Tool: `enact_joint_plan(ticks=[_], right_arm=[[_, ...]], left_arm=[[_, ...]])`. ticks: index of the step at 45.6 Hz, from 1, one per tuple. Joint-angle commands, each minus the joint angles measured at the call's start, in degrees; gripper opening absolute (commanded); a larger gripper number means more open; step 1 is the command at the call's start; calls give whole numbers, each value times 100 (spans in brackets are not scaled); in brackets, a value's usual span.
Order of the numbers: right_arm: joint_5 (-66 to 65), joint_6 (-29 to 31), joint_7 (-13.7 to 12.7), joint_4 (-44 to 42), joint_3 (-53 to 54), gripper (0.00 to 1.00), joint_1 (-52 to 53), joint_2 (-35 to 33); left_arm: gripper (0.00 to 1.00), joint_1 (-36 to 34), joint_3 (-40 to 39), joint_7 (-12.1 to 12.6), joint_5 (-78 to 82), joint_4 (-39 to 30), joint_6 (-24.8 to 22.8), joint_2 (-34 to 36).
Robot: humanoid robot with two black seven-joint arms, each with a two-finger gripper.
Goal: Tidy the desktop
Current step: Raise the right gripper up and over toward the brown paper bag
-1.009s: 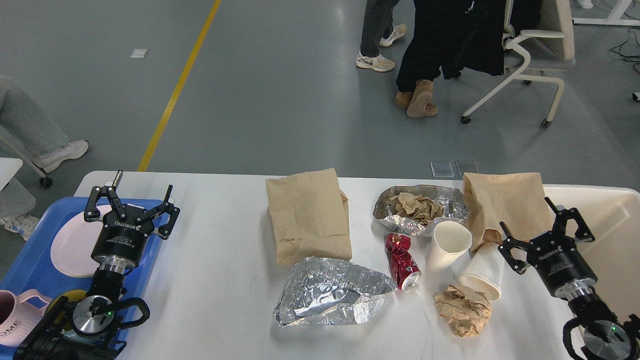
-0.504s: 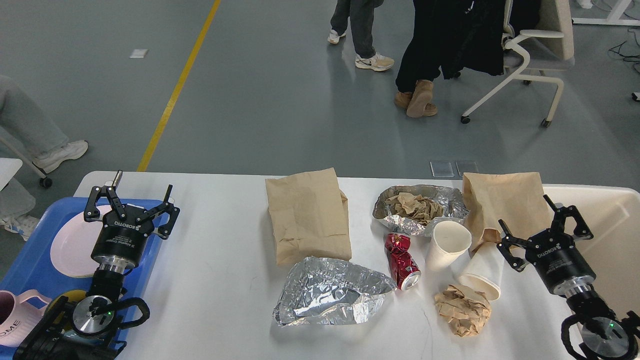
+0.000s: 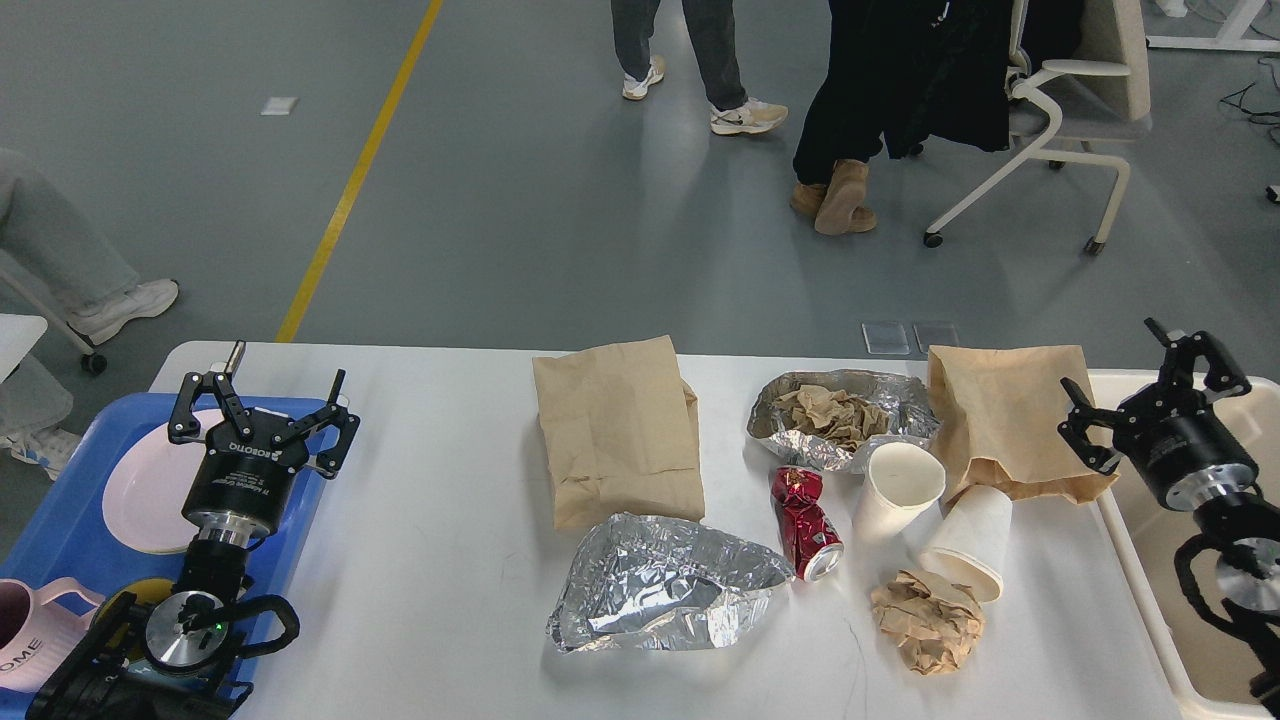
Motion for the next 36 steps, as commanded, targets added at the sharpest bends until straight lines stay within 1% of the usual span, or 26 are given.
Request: enact_joint_plan(ticks=[1,4,9,14,19,21,24,27,30,33,36], right_arm=[[73,-328,9,-13,-1220,100,607,-792],[73,-302,17,-4,-1923,100,993,-1039],[64,-293,9,-48,-3451,100,2108,-1557],[64,-284,9,-22,-5577,100,3408,-1988],[64,-223,9,5,-8161,100,4999,-2024],[64,-214,9,31,-9119,100,5588,-1875],[64,-205,9,49,-10482,100,6362,-1472],[64,-205,9,75,-11896,100,7004,-988],[64,-170,9,302,-13189,100,7620,-479],[56,-47,9,680,-14271,100,8156,-30],[64,76,0,1032,-14862,100,8648,488]], left_arm=[[96,0,-6,0,-2,0,0,0],[96,0,-6,0,-2,0,0,0],[96,0,2,0,-2,0,0,0],[96,0,2,0,-2,0,0,0],[96,0,2,0,-2,0,0,0],[96,0,-6,0,-2,0,0,0],[96,0,-6,0,7,0,0,0],[96,0,-6,0,-2,0,0,0],[96,0,2,0,7,0,0,0],[96,0,-6,0,7,0,0,0],[96,0,-6,0,-2,0,0,0]])
